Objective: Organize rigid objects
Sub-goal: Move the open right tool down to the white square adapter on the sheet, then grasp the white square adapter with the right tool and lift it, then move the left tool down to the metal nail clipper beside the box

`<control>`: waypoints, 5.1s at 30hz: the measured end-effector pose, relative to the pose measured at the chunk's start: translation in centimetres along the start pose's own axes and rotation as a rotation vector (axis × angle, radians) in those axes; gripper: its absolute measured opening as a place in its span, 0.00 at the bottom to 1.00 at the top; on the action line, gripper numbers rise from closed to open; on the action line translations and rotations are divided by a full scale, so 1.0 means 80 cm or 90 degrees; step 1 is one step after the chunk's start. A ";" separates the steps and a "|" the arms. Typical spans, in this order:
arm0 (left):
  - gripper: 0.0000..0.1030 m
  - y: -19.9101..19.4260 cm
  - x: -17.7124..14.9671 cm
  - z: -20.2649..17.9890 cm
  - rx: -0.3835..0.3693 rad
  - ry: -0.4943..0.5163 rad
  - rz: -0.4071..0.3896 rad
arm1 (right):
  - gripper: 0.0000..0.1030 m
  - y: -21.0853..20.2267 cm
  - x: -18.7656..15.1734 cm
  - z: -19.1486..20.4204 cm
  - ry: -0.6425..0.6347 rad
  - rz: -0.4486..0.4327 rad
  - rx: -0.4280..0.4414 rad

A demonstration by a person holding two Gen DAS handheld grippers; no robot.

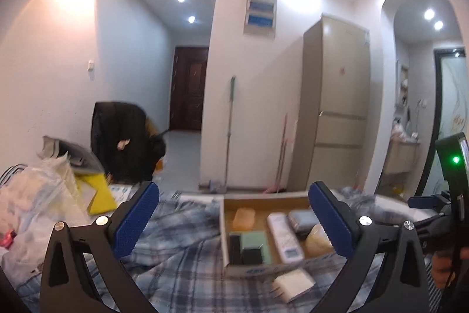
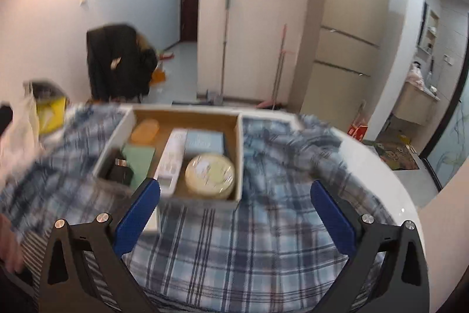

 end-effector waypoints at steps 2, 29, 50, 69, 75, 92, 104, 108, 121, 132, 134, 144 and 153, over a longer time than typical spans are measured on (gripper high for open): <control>1.00 0.002 -0.012 0.006 -0.005 -0.016 0.019 | 0.99 0.003 -0.008 0.010 -0.009 0.003 0.013; 1.00 0.021 -0.083 0.026 0.016 -0.002 0.059 | 0.51 0.087 -0.094 0.147 0.031 0.234 0.215; 1.00 0.020 -0.086 0.022 0.016 -0.003 0.066 | 0.46 0.067 -0.117 0.052 0.065 0.252 0.161; 1.00 0.023 -0.091 0.019 0.007 0.003 0.075 | 0.37 0.091 -0.103 0.068 0.080 0.270 0.230; 1.00 0.023 -0.092 0.019 0.007 0.004 0.075 | 0.37 0.062 -0.124 0.060 0.069 0.302 0.267; 1.00 0.024 -0.093 0.019 0.008 0.005 0.076 | 0.43 0.068 -0.141 0.088 -0.025 0.265 0.206; 0.65 0.044 -0.172 -0.051 -0.180 0.069 0.312 | 0.43 0.067 -0.149 0.013 0.015 0.233 0.154; 0.56 0.046 -0.211 -0.086 -0.279 0.092 0.413 | 0.43 0.069 -0.147 0.003 0.055 0.219 0.173; 0.56 0.068 -0.248 -0.116 -0.305 0.136 0.497 | 0.44 0.061 -0.149 0.004 0.064 0.213 0.210; 0.61 0.074 -0.254 -0.117 -0.330 0.088 0.526 | 0.44 0.060 -0.149 0.005 0.062 0.213 0.212; 0.61 0.062 -0.253 -0.126 -0.356 0.087 0.534 | 0.44 0.060 -0.150 0.005 0.063 0.213 0.214; 0.61 0.054 -0.230 -0.140 -0.343 0.117 0.490 | 0.44 0.060 -0.150 0.005 0.063 0.213 0.215; 0.33 0.085 -0.258 -0.139 -0.306 0.070 0.536 | 0.44 0.060 -0.150 0.006 0.062 0.213 0.217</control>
Point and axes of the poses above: each gripper's, at about its wrist camera, not at the fingertips, and y roughly the way its jaws point, z to its left, x to its top, the point moved 10 cm from there along y, roughly the way its jaws point, and after that the axes turned 14 degrees about -z, right-handed, at the moved point
